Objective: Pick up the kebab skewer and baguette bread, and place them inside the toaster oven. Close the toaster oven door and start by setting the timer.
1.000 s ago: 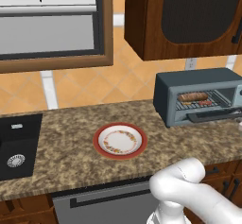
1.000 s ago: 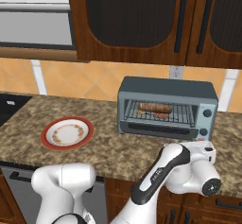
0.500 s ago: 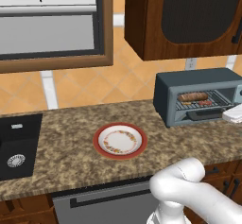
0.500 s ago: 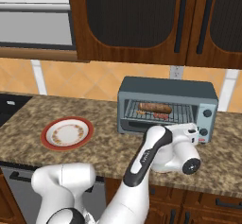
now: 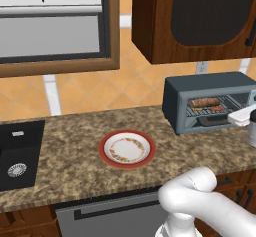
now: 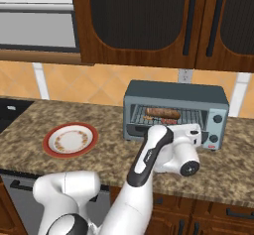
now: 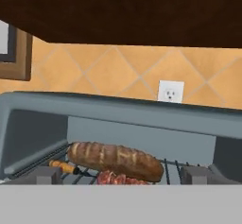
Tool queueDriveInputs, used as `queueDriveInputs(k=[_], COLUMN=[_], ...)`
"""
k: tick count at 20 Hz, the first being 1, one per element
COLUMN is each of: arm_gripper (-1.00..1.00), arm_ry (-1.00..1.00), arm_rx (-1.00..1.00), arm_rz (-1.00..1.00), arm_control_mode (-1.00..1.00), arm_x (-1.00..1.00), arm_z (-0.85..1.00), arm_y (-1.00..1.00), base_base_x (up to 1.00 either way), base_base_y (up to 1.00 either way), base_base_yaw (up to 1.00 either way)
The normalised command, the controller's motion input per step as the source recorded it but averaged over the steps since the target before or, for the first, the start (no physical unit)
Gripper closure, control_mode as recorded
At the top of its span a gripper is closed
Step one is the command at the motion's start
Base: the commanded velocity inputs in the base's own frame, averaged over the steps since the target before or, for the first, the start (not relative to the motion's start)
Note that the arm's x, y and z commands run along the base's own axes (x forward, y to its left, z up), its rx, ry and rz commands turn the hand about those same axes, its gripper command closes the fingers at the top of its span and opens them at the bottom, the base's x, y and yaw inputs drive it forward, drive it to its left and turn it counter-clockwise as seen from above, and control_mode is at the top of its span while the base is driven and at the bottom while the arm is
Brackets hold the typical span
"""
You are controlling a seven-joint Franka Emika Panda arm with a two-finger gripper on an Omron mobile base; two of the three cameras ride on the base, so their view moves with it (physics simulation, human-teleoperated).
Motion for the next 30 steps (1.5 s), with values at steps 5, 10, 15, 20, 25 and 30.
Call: queueDriveInputs(k=[5,10,15,20,25,30], arm_gripper=[-1.0,-1.0,-1.0,-1.0,-1.0,-1.0], arm_ry=[-0.02,0.03,0.02,0.0,0.0,-0.02], arm_rx=[0.0,0.0,0.0,0.0,0.0,0.0], arm_rz=[-0.04,-0.03,0.0,0.0,0.0,0.0], arm_control_mode=[-1.0,-1.0,-1.0,-1.0,-1.0,-1.0], arm_x=[-0.26,-0.72,-0.64,0.44,0.7,0.39], arm_z=[0.55,-0.03,-0.91,-0.43,-0.14,-0.03], arm_y=[-0.31,-0.18,-0.04,0.01,0.05,0.0], base_base_x=[0.0,0.0,0.0,0.0,0.0,0.0], base_base_y=[0.0,0.0,0.0,0.0,0.0,0.0], base_base_yaw=[0.0,0.0,0.0,0.0,0.0,0.0])
